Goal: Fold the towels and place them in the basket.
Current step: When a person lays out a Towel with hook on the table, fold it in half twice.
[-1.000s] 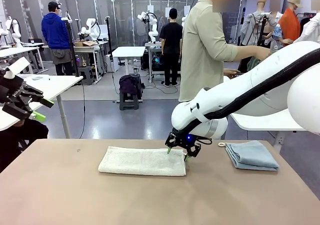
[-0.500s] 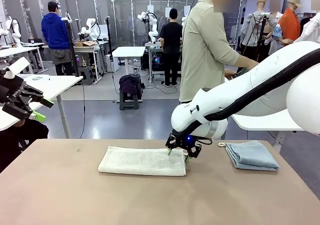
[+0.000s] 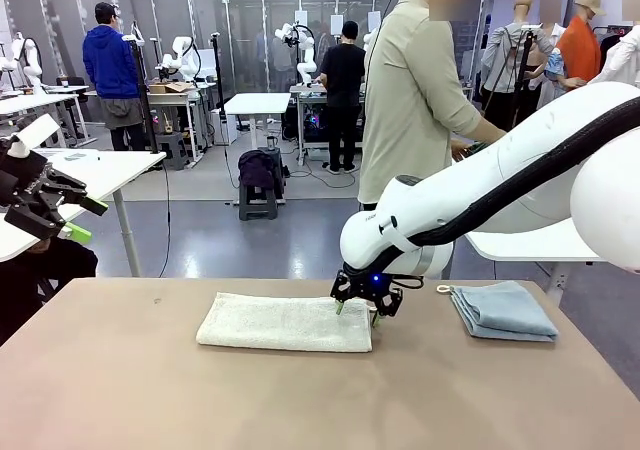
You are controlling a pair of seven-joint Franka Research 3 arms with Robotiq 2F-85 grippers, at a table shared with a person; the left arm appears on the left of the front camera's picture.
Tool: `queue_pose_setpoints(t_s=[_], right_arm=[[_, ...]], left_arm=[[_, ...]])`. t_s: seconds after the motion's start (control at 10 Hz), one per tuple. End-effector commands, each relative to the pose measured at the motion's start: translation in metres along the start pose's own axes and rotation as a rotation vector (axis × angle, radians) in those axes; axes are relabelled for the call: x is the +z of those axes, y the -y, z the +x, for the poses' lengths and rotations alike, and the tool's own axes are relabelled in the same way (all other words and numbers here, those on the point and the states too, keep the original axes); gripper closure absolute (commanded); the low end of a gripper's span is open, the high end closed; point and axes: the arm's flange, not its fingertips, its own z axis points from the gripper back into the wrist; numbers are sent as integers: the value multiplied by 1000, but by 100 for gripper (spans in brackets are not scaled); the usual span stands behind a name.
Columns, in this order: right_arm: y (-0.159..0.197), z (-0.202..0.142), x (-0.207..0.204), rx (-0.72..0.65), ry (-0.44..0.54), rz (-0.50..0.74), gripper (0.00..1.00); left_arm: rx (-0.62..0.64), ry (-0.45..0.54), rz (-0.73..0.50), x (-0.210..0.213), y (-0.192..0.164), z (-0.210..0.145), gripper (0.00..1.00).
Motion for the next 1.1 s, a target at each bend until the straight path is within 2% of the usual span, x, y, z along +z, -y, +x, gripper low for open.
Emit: queue_pose_setpoints(t_s=[0.0,0.4,0.8,0.9,1.0], right_arm=[[-6,2,5,6,4,-58,13],[-6,3,8,64,-22,-29,13],[-8,5,8,105,-49,-55,13],[-8,6,7,94,-41,-65,29],[-8,7,6,87,-33,-71,22]], left_arm=[[-8,2,-3,1,1,1,2],[-8,2,-3,1,1,1,2],[-8,2,-3,1,1,1,2],[-8,2,-3,1,1,1,2],[-8,2,-3,1,1,1,2]])
